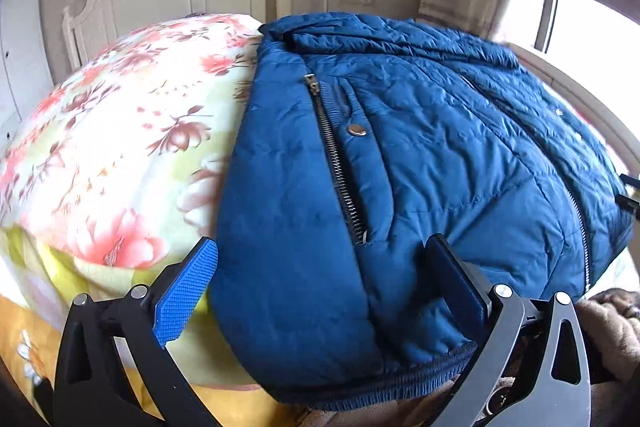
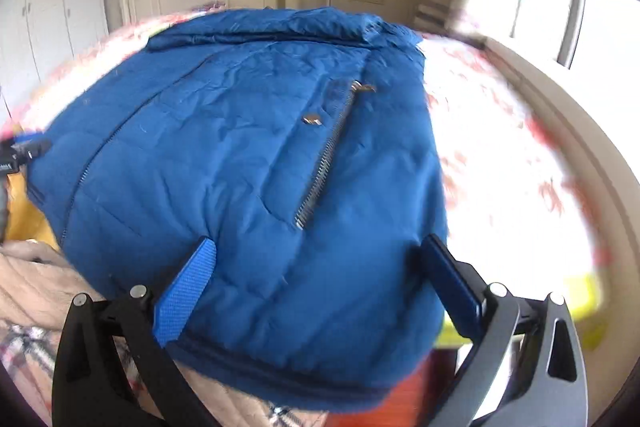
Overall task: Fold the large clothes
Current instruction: 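Grasp the ribbed jacket hem with both grippers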
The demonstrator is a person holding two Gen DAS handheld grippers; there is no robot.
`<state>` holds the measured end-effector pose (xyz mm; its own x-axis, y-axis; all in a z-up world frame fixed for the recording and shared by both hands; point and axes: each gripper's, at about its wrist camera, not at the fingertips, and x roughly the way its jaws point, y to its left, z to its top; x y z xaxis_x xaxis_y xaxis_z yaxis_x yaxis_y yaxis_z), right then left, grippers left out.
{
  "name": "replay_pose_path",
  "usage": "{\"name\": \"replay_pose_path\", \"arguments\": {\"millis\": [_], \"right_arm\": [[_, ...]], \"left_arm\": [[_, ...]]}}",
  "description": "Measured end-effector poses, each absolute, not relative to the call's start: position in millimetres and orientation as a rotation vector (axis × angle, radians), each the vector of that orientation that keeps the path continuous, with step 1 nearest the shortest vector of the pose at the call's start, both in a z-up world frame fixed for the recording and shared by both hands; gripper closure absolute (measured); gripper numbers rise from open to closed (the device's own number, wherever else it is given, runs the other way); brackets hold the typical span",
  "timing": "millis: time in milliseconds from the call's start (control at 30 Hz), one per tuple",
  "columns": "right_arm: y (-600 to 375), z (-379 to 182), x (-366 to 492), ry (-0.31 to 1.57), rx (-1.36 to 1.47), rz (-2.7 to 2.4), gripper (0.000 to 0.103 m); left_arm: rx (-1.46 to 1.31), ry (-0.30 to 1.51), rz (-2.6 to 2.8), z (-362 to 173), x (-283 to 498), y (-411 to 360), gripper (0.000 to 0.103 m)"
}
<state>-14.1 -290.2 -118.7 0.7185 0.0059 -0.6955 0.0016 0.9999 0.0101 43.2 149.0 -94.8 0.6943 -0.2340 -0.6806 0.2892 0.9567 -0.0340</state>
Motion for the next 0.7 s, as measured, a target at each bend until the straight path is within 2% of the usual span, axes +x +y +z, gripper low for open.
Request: {"name": "replay_pose_path", "arguments": {"millis": [267, 433, 700], "right_arm": [[-334, -123, -38, 0.767, 0.142, -0.056, 0.003], [-300, -126, -43, 0.786, 0.051, 0.019, 0.01], [-287, -132, -41, 0.744, -0.072, -0.034, 0.01]], "left_arm": [[0.046, 0.754, -0.281, -95, 31, 166, 0.004], [0.077, 0.765, -0.331, -95, 23, 153, 0.005], [0.151, 0.757, -0.299, -102, 21, 144, 0.005]]}}
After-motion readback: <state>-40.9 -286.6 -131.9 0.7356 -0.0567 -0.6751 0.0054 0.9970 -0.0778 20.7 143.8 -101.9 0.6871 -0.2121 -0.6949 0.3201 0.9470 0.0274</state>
